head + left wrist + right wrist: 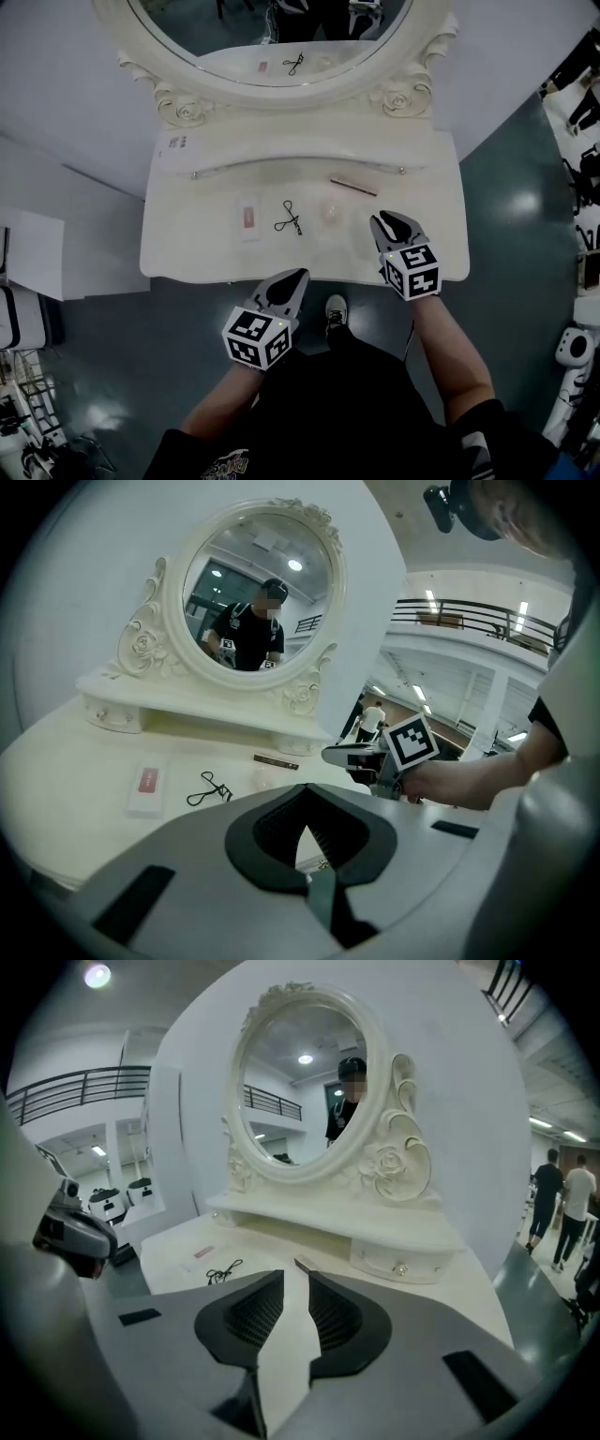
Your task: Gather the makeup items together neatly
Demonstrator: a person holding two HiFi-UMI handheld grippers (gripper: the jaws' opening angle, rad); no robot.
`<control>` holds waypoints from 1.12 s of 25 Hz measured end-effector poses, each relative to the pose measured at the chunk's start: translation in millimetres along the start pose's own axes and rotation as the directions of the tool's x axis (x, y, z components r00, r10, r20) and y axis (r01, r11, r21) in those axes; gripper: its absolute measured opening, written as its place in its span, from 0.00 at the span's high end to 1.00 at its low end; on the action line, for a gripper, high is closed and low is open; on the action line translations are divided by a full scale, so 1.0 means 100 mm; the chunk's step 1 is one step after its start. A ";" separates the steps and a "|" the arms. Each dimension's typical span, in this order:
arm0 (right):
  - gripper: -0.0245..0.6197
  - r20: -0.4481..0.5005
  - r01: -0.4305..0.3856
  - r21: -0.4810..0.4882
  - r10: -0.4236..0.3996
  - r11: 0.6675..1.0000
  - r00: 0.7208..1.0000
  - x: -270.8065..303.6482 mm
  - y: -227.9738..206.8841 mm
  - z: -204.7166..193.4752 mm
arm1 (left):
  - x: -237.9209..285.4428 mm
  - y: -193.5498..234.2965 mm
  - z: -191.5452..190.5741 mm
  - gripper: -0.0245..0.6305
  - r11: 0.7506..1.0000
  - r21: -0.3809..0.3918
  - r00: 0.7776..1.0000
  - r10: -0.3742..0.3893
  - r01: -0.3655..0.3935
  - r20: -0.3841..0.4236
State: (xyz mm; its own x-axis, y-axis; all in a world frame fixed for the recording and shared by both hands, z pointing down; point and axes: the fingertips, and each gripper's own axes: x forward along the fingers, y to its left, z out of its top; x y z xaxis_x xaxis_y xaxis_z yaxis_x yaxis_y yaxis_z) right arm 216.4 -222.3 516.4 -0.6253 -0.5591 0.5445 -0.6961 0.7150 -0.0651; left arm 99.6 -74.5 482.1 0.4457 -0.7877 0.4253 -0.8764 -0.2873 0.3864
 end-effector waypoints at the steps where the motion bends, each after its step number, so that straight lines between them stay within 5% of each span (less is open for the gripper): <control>1: 0.81 -0.022 -0.012 -0.019 0.011 1.000 1.000 0.08 -0.03 -0.04 | 0.01 0.00 -0.02 0.95 1.000 -0.007 1.000 0.008 -0.008 -0.003; 8: 0.79 -0.124 -0.057 -0.174 0.036 0.983 0.992 0.59 -0.31 -0.19 | 0.03 -0.02 -0.09 0.95 0.997 -0.034 0.998 0.063 -0.064 -0.019; 16: 0.72 -0.254 -0.175 -0.329 0.091 0.928 0.963 1.06 -0.45 -0.30 | 0.03 0.05 -0.15 0.95 0.990 -0.063 0.992 0.123 -0.125 -0.031; 28: 0.78 -0.297 -0.201 -0.340 0.098 0.919 0.950 1.25 -0.45 -0.34 | -0.04 0.16 -0.25 0.95 0.985 -0.089 0.988 0.146 -0.149 -0.043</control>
State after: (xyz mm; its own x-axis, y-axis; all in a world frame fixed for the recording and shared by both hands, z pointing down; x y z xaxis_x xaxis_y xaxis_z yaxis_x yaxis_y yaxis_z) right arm 181.8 -310.4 615.9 -0.5573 -0.3369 0.7589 -0.3940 0.9118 0.1155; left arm 88.8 -61.8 507.1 0.3204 -0.7969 0.5121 -0.9135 -0.1169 0.3896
